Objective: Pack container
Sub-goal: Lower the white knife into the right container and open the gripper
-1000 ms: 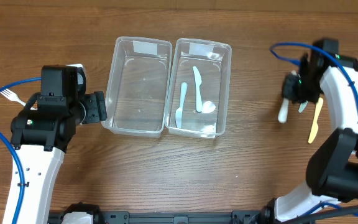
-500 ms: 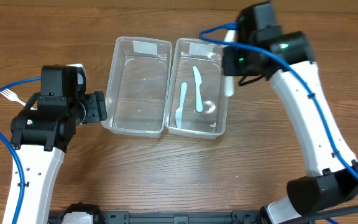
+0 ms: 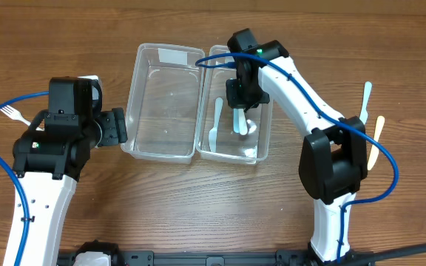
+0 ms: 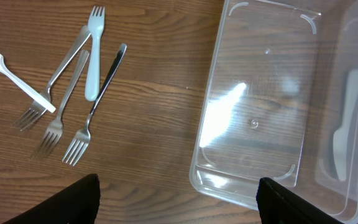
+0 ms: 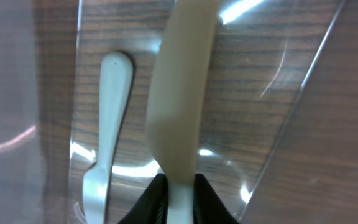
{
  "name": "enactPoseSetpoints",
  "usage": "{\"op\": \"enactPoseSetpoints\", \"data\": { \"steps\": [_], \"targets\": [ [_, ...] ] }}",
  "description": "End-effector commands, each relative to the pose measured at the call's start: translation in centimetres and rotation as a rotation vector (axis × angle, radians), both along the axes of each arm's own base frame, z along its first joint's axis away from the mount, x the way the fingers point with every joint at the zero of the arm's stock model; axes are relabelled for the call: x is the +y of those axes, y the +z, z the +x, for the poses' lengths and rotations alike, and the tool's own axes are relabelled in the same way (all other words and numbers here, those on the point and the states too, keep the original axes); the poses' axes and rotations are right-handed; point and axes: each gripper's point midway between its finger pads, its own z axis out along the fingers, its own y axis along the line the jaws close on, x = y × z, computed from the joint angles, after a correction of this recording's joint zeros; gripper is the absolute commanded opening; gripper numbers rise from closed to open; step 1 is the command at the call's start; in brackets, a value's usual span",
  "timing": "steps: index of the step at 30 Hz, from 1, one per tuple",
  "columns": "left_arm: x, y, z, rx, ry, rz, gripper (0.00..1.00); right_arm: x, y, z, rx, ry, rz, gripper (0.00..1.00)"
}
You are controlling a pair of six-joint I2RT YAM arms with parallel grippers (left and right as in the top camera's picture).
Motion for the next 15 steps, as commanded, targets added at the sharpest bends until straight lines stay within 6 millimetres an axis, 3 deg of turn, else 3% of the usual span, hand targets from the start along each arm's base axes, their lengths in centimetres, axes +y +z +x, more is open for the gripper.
{"op": "enactPoseSetpoints", "data": {
  "steps": [1, 4, 7, 10, 13, 15],
  "targets": [
    [-0.1, 0.9, 0.4, -0.026, -0.006, -0.006, 0.8, 0.3, 1.4, 0.5, -0.036, -0.005, 0.022, 0.43],
    [-0.1, 0.9, 0.4, -0.027, -0.006, -0.006, 0.8, 0.2, 1.4, 0.5, -0.034, -0.005, 0.021, 0.52],
    [-0.1, 1.0, 0.4, -0.028, -0.006, -0.006, 0.8, 0.2, 1.7, 0.5, -0.041, -0.006, 0.021, 0.52],
    [-0.1, 0.9, 0.4, -0.027, -0.006, -0.006, 0.8, 0.3, 3.4, 0.7, -0.073, -0.007, 0.035, 0.53],
    [-0.1, 0.9, 0.4, -0.025, -0.006, -0.007, 0.8, -0.7, 7.4, 1.6, -0.172, -0.026, 0.015, 0.53],
    [-0.1, 0.9, 0.3, -0.021, -0.002, -0.008, 0.8, -2.5, 11.1, 2.5, -0.265, -0.062, -0.022, 0.57]
  ]
}}
